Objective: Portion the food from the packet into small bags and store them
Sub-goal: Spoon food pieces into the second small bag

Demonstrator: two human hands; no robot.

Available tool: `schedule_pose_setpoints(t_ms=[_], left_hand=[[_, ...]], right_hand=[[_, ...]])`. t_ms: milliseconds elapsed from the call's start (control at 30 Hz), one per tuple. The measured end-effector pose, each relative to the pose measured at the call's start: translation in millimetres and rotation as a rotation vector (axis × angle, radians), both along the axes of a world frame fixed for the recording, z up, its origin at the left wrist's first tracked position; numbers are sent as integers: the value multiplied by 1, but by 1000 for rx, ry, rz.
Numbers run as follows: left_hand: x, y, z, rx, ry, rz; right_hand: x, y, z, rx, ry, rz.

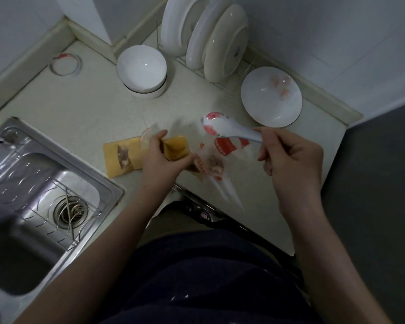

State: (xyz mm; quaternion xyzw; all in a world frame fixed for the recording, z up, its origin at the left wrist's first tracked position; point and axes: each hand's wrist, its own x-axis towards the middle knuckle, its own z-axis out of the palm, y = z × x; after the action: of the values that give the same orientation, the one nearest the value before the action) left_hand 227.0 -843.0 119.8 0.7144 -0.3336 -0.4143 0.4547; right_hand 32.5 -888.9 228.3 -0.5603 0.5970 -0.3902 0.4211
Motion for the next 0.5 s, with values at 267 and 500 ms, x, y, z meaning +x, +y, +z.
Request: schedule_pose_setpoints(t_ms=[267, 500], left_hand=[[21, -49, -36, -83, -270, -8], [33, -60, -71, -78, -350, -53]], right_hand=[[-9, 2, -13, 114, -271, -222], [-17, 2, -21, 118, -265, -267]])
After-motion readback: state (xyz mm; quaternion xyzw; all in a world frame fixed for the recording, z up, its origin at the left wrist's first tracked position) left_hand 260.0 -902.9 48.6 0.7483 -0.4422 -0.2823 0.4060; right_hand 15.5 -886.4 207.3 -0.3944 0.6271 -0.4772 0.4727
